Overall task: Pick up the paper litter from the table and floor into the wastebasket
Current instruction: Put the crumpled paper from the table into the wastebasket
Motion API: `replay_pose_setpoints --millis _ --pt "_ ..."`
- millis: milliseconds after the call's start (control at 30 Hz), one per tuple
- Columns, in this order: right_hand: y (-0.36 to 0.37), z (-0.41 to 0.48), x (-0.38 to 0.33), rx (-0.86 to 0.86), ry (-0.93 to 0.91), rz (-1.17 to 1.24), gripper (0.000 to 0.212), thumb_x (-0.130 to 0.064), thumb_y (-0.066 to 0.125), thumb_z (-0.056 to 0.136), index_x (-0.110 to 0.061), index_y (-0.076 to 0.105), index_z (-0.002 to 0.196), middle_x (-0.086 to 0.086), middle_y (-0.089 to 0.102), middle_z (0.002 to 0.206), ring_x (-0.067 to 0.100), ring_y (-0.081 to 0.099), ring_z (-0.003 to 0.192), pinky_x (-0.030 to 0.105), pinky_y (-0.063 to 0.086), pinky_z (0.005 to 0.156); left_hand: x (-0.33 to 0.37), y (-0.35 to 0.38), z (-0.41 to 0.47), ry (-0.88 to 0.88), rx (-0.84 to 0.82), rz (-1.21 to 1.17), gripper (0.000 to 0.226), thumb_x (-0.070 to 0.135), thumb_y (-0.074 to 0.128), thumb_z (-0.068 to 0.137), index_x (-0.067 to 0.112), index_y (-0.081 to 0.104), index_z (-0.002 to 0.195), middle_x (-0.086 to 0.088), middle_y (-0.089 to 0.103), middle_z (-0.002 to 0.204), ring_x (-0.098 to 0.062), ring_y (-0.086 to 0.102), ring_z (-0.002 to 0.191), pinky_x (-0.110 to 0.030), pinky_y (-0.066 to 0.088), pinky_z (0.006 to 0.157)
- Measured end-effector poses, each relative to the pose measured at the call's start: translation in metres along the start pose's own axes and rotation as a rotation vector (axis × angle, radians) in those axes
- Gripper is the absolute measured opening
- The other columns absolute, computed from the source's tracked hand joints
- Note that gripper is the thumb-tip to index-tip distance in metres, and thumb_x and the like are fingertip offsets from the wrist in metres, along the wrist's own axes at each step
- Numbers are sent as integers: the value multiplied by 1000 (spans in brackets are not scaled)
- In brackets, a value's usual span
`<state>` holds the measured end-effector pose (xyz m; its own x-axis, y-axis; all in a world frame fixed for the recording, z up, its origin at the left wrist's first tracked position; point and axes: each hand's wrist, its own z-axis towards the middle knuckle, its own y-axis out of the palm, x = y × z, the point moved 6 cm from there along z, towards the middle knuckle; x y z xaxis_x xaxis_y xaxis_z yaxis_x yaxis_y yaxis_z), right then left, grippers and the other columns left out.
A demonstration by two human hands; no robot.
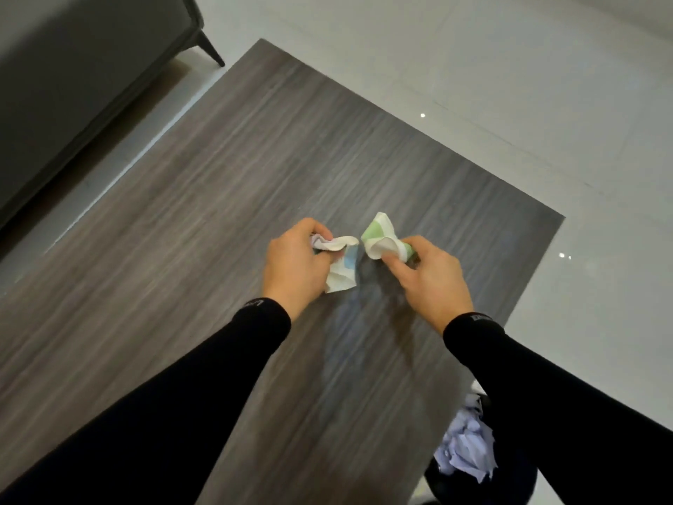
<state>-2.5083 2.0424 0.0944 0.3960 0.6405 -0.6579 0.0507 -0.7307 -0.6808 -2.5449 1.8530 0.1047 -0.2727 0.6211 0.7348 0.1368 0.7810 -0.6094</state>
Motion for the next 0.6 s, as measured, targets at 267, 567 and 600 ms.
replay_pose_setpoints --millis 267,567,600 --pt "-119 -117 138 345 393 236 20 -36 67 78 -26 63 95 -10 64 75 13 62 72 12 42 60 92 114 -100 189 -237 -22 17 35 67 74 34 62 90 7 64 72 -19 62 71 -23 51 56" --pt "-99 -239 262 59 739 376 30 -19 72 74 -9 69 102 11 72 97 20 60 82 23 42 73 64 242 -221 176 -613 394 22 31 61 80 23 65 100 -5 72 98 -28 63 93 -25 37 67" --pt "-88 -246 273 41 758 398 32 -20 72 74 -9 68 104 11 71 100 21 61 85 24 44 74 50 250 -229 154 -617 450 21 30 60 81 23 65 100 -7 72 98 -30 63 93 -27 40 68"
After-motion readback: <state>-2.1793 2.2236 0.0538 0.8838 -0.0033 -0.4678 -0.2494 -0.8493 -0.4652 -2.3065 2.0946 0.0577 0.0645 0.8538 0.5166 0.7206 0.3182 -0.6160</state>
